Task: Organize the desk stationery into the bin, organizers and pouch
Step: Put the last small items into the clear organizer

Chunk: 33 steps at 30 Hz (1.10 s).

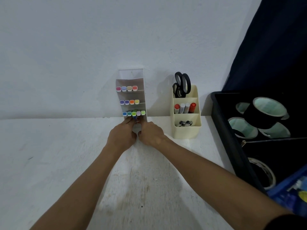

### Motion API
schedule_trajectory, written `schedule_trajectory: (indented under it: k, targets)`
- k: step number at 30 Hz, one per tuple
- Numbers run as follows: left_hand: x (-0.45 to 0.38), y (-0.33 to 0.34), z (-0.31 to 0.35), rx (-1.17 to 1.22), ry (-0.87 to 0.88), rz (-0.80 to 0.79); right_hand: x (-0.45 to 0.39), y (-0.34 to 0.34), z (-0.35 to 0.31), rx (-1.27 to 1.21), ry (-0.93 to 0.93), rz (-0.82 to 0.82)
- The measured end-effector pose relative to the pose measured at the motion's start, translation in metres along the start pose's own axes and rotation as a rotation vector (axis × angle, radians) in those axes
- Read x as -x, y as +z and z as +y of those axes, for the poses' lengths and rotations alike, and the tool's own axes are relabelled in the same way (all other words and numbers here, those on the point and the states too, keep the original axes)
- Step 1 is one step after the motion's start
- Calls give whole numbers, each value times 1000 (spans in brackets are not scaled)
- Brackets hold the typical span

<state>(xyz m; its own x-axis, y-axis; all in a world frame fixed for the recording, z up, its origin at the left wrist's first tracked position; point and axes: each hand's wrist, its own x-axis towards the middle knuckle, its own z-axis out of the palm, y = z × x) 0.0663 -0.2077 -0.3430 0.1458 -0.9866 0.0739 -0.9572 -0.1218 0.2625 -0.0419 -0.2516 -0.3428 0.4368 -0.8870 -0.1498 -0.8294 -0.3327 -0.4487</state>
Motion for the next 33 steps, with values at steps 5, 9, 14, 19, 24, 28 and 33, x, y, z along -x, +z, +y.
schedule_trajectory:
  k: [5, 9, 14, 19, 24, 28, 33]
  targets:
    - [17, -7, 6, 14, -19, -8, 20, -12, 0, -46, -91, -97]
    - [37, -28, 23, 6, -77, 85, 48, -39, 4, -84, -152, -124]
    - [41, -67, 47, 187, -46, 456, 94, -104, 10, -225, -249, 105]
    - [27, -78, 57, 521, -232, 623, 103, -138, 50, -545, -39, 534]
    - [0, -67, 55, 853, -397, 406, 100, -135, 88, -600, 310, 446]
    - [-12, -54, 53, 873, -406, 393, 97, -120, 100, -793, 341, 232]
    - [-22, -53, 57, 802, -414, 452, 80, -112, 107, -825, 307, 286]
